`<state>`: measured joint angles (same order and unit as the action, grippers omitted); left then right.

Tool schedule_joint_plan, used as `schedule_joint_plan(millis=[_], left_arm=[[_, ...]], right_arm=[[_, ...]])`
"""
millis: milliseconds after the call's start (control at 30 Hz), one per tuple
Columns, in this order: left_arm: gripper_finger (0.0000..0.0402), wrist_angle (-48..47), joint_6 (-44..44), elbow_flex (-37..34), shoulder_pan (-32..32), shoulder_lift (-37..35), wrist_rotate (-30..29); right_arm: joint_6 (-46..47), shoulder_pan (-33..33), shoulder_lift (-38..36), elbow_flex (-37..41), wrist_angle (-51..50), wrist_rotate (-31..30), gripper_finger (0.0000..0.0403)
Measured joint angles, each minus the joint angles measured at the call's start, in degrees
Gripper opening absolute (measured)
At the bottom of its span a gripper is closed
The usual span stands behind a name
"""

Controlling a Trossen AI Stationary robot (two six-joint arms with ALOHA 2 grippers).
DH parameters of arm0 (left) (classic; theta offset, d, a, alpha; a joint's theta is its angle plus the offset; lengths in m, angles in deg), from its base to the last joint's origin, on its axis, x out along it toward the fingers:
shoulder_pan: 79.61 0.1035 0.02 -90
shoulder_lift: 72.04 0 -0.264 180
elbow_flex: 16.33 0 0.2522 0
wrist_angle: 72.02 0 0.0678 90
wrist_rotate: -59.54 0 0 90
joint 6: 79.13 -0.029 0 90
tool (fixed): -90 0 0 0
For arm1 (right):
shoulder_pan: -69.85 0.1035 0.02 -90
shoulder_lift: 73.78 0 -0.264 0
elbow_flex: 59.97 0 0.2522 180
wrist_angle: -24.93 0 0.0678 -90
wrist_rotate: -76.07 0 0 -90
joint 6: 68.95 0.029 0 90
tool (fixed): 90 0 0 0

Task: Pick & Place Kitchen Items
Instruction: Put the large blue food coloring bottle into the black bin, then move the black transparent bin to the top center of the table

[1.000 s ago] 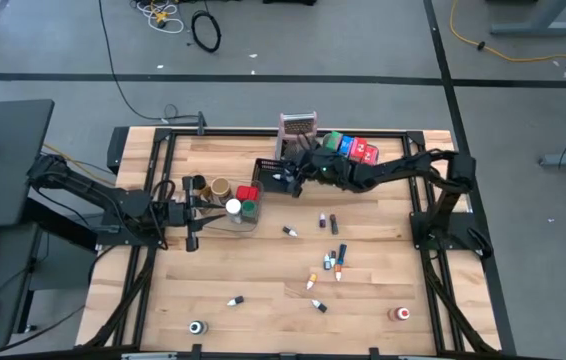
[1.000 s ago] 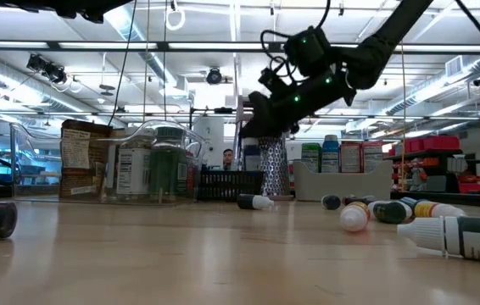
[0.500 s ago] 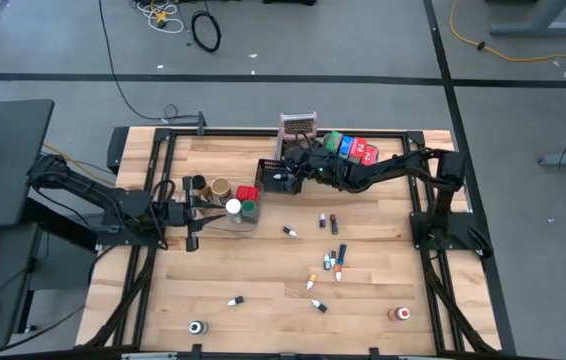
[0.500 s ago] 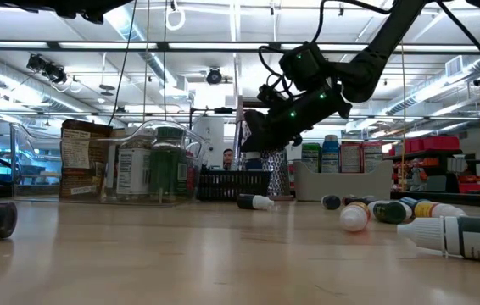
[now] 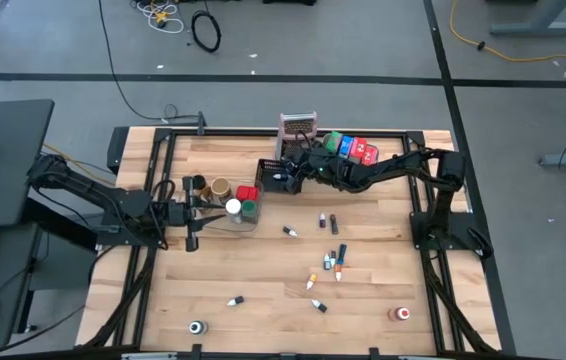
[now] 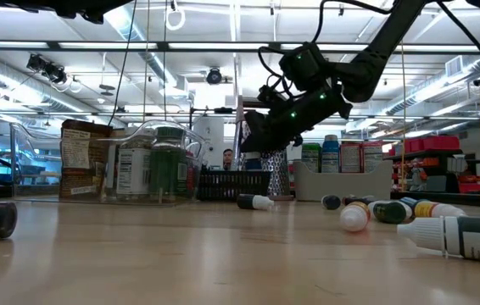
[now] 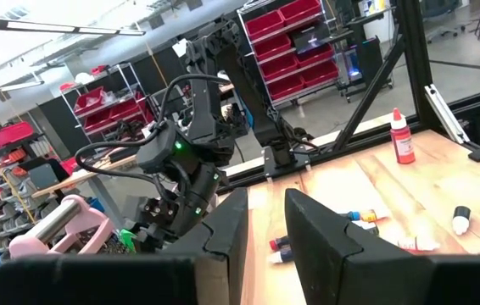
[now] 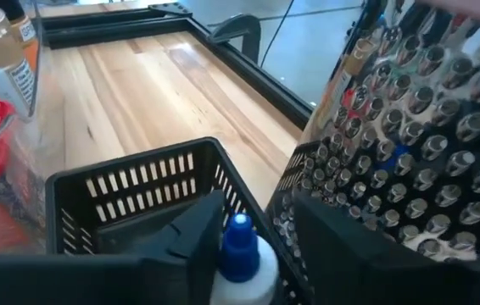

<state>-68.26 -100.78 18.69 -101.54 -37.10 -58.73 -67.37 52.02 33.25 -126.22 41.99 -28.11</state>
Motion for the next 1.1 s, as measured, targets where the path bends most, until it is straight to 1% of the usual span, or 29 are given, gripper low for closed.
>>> schedule_joint_plan(millis=[200,333,433,567,733,800,867,967,1100], left_arm=[[0.0089,0.0,0.0,0.0,0.0,0.0,0.0],[0.0089,0.0,-1.2,0.0,0.0,0.0,0.0],[0.0089,0.0,-1.3,0.0,0.0,0.0,0.0],[0.0089,0.0,-1.3,0.0,0.0,0.0,0.0],[0.0089,0.0,-1.3,0.0,0.0,0.0,0.0],[0.0089,0.0,-1.3,0.0,0.0,0.0,0.0],[0.0089,0.0,-1.3,0.0,0.0,0.0,0.0],[0.0089,0.1,-1.3,0.0,0.0,0.0,0.0],[0.0089,0.4,-1.2,0.0,0.0,0.0,0.0]], right_arm=[[-4.4,2.0,-3.9,0.1,-0.5,0.1,0.0198],[-6.3,4.2,-8.5,0.1,-3.4,0.1,0.0213],[-7.6,6.3,-12.9,0.1,-8.3,0.1,0.0219],[-8.5,9.9,-20.0,0.1,-17.7,0.2,0.0219],[-7.7,15.0,-29.1,0.1,-31.9,0.2,0.0211],[-5.3,17.3,-32.1,0.1,-38.2,0.6,0.0208],[-1.9,19.5,-34.9,0.1,-44.7,2.3,0.0206],[3.1,22.6,-37.7,0.1,-52.3,4.6,0.0206],[5.7,25.6,-37.7,0.1,-55.0,2.3,0.0206]])
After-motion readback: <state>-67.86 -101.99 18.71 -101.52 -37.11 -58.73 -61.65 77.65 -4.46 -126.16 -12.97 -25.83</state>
